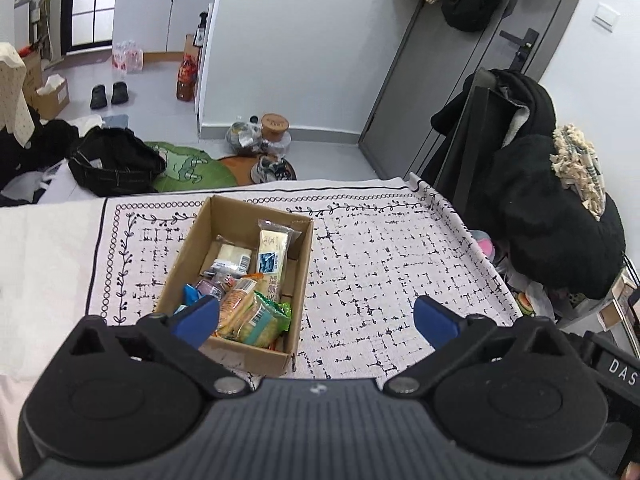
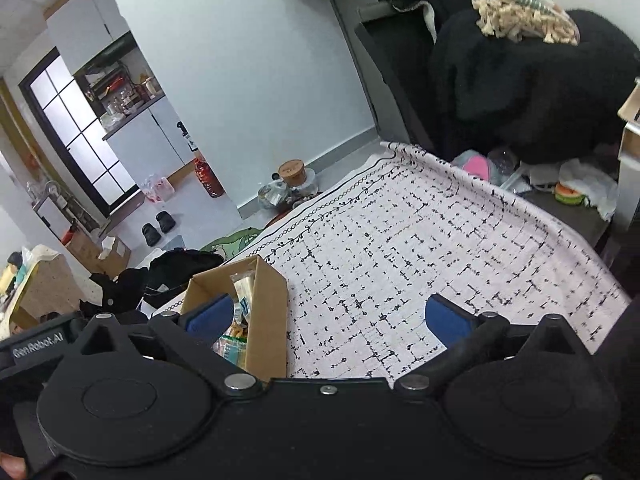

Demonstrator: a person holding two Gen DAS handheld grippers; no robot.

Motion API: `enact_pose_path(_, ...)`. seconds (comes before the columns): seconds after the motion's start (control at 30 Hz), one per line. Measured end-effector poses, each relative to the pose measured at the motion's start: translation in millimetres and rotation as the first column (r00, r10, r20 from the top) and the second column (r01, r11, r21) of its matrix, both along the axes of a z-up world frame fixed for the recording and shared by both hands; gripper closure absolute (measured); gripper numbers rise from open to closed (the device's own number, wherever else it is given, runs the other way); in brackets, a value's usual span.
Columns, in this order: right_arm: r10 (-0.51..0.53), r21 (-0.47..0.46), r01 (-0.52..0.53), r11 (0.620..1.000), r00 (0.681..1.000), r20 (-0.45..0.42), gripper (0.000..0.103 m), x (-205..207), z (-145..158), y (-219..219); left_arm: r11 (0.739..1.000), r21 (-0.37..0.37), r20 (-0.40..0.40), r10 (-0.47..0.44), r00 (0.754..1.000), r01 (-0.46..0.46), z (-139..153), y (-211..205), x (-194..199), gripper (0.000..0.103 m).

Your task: Organize snacks

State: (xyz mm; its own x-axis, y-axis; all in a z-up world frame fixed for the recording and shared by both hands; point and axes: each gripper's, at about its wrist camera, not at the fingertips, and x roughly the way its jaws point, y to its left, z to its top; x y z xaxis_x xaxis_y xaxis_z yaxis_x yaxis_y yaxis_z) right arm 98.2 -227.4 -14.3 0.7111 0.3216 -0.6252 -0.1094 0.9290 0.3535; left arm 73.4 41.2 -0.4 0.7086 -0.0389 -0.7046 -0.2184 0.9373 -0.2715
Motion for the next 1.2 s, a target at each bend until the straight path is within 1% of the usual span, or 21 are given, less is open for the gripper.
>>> enact_pose_path(0.17,0.012,-0.036,-0.011,0.999,1.000,0.017,0.000,-11.0,4.9,-1.1,1.000,0.015,0.025,-0.023,0.999,0.022,13.4,-6.3,-15.5,0.000)
enact_pose_path(0.3,0.020,-0.065,-0.017,0.998,0.999,0.045,0.000,-22.6,10.3,-3.8,0.998,0.042,0.038,-0.037,0.999,0.035,24.1,-11.3,-28.0,0.000)
enact_pose_path(0.37,0.025,-0.079,-0.021,0.997,0.998,0.056,0.000,-28.8,11.4,-4.3,0.997,0.051,0.048,-0.059,0.997,0.057,30.2,-13.3,-34.1,0.000)
enact_pose_path(0.53,0.064,-0.113,-0.056,0.992,0.995,0.074,0.000,-42.3,12.1,-2.6,0.992,0.093,0.069,-0.096,0.993,0.089,44.5,-20.5,-52.5,0.000)
enact_pose_path(0.6,0.085,-0.131,-0.073,0.989,0.993,0.083,0.000,-48.4,11.8,-0.4,0.991,0.099,0.077,-0.102,0.992,0.094,46.2,-22.8,-58.9,0.000)
enact_pose_path(0.77,0.102,-0.159,-0.088,0.983,0.991,0.085,0.000,-53.3,12.4,5.0,0.987,0.100,0.094,-0.132,0.987,0.122,43.5,-26.4,-69.7,0.000)
enact_pose_path(0.9,0.112,-0.198,-0.093,0.976,0.990,0.091,0.000,-51.1,9.8,8.1,0.987,0.111,0.087,-0.123,0.989,0.113,35.7,-25.2,-77.6,0.000)
enact_pose_path(1.2,0.117,-0.207,-0.097,0.974,0.989,0.086,0.000,-52.4,8.1,12.2,0.985,0.118,0.064,-0.133,0.989,0.125,25.4,-25.7,-82.3,0.000)
